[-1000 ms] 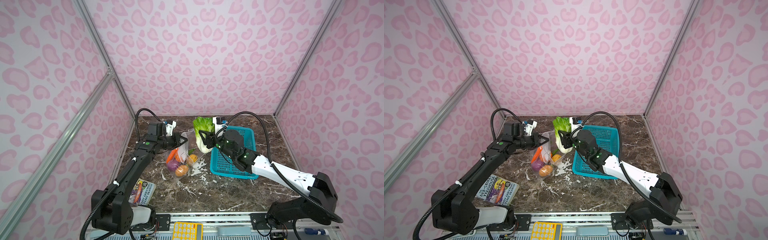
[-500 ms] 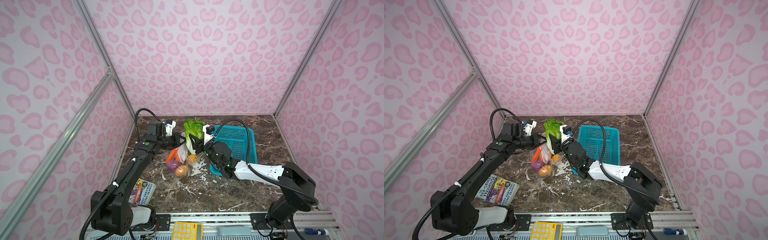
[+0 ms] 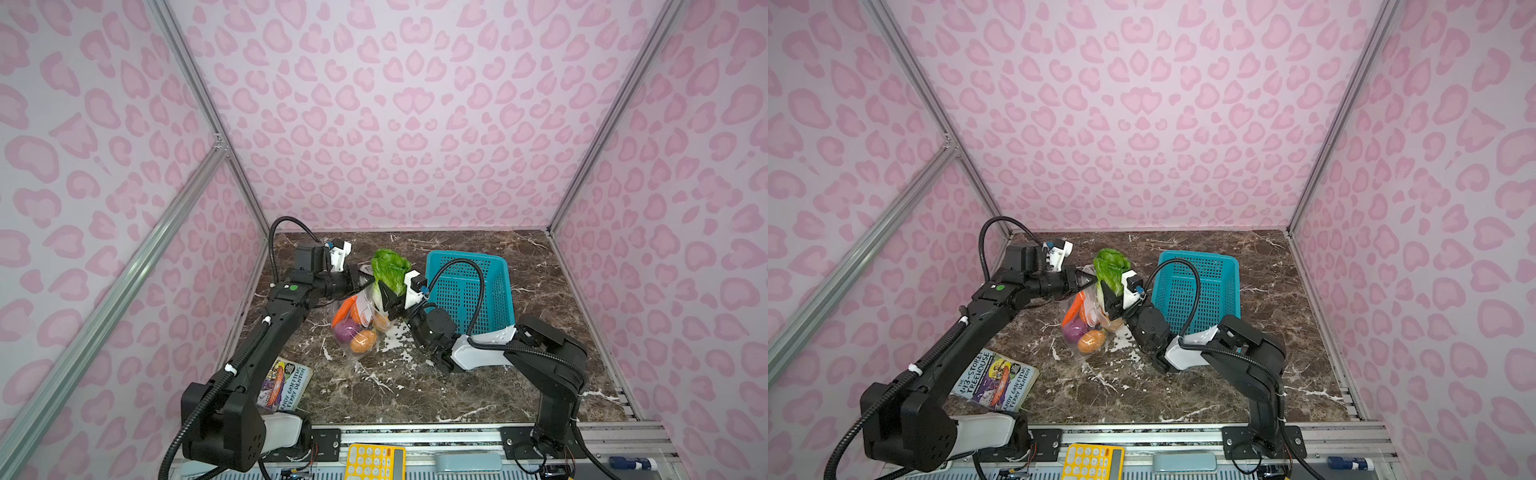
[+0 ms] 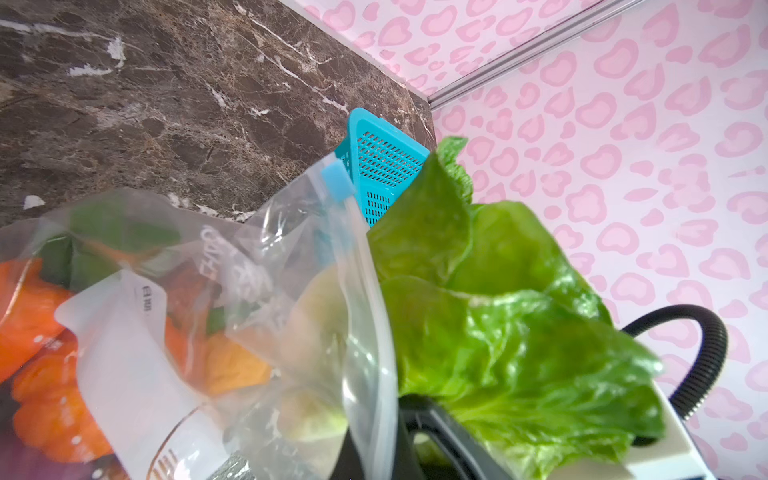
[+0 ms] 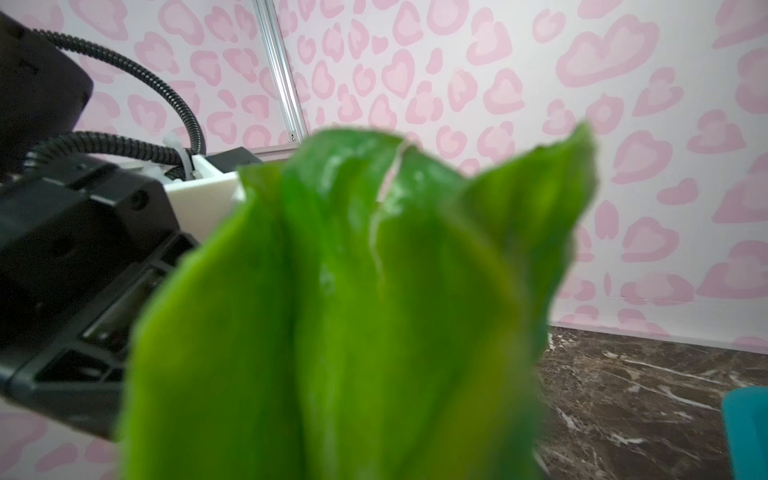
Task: Place the food in the zip-top bag and seal the zipper
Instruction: 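Carry the lettuce over the bag and push it into the mouth, then open the right gripper and withdraw it from the lettuce toward the basket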
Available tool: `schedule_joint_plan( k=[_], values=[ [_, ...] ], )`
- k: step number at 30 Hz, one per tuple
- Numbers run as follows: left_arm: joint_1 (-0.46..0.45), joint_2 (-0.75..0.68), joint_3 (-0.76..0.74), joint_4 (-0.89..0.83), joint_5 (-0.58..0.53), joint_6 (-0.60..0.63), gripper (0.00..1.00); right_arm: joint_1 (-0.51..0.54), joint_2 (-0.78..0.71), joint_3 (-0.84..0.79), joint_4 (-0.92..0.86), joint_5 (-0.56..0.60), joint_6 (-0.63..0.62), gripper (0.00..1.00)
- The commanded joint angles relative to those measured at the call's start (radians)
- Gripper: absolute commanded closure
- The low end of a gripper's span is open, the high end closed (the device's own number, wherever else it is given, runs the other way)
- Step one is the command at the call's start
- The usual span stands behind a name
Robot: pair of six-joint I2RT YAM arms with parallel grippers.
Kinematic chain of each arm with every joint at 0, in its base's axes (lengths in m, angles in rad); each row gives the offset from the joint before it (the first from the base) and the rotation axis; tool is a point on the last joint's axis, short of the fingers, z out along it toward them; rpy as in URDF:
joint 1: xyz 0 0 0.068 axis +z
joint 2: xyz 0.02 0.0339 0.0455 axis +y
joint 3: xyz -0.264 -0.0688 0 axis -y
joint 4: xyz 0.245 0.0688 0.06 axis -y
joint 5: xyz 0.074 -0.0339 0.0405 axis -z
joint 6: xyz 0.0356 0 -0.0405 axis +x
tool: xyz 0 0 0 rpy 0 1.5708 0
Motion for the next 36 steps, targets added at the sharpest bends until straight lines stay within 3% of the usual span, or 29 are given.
schedule_joint_plan(
  k=[1, 15, 19, 25, 28, 36],
  values=[
    [0.001, -0.003, 0.000, 0.030, 0.012, -0.004, 0.97, 0.017, 0.015, -0.012, 0.134, 0.005, -0.048, 0.37],
    [0.022, -0.016, 0.000, 0.029, 0.007, -0.007, 0.97, 0.003, -0.107, -0.069, -0.162, -0.128, 0.071, 0.07],
    [0.026, -0.017, 0.000, 0.031, 0.009, -0.008, 0.97, -0.010, -0.160, -0.069, -0.312, -0.197, 0.098, 0.04],
    [0.031, -0.021, -0.002, 0.031, 0.009, -0.009, 0.97, -0.058, -0.235, -0.012, -0.639, -0.282, 0.163, 0.05],
    [0.034, -0.019, -0.002, 0.031, 0.009, -0.008, 0.97, -0.098, -0.266, 0.047, -0.834, -0.382, 0.177, 0.05],
    [0.039, -0.013, -0.002, 0.033, 0.009, -0.010, 0.97, -0.141, -0.316, 0.238, -1.340, -0.521, 0.053, 0.03]
  ],
)
